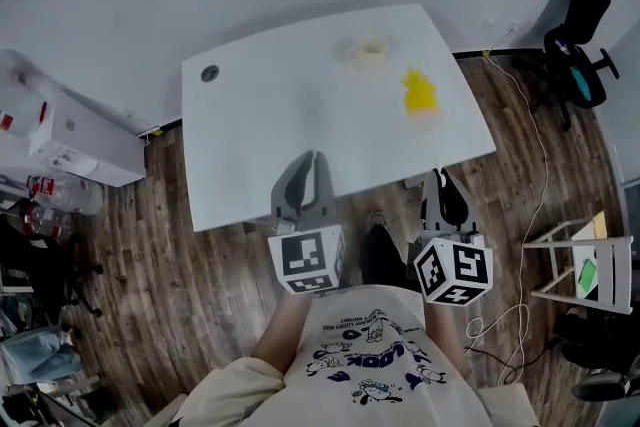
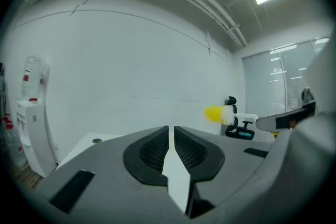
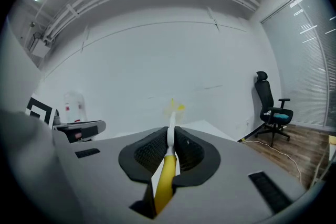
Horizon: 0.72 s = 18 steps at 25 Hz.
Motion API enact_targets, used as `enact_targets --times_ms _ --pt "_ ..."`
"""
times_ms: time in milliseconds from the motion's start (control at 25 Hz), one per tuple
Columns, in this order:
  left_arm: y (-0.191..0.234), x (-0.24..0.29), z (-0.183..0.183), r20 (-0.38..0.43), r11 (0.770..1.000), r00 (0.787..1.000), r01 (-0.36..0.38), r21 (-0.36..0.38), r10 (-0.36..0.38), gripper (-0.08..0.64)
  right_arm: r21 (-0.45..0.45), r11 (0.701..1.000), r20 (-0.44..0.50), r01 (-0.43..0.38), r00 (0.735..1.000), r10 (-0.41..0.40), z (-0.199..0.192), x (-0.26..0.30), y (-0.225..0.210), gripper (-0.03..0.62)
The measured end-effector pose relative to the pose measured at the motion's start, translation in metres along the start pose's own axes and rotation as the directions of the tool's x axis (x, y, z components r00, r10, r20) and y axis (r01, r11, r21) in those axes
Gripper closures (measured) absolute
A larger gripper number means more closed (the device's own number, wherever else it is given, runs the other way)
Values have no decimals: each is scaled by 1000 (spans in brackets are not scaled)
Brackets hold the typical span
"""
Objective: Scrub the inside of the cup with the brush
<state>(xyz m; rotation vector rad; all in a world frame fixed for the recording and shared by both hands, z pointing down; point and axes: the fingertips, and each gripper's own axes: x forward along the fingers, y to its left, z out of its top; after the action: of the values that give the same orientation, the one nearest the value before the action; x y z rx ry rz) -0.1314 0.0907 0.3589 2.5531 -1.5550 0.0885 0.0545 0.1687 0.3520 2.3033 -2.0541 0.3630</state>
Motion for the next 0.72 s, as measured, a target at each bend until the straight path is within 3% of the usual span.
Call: enact_targets --times_ms 720 --pt "4 125 30 19 987 987 -162 -15 163 520 -3 992 -16 -127 992 127 49 146 -58 545"
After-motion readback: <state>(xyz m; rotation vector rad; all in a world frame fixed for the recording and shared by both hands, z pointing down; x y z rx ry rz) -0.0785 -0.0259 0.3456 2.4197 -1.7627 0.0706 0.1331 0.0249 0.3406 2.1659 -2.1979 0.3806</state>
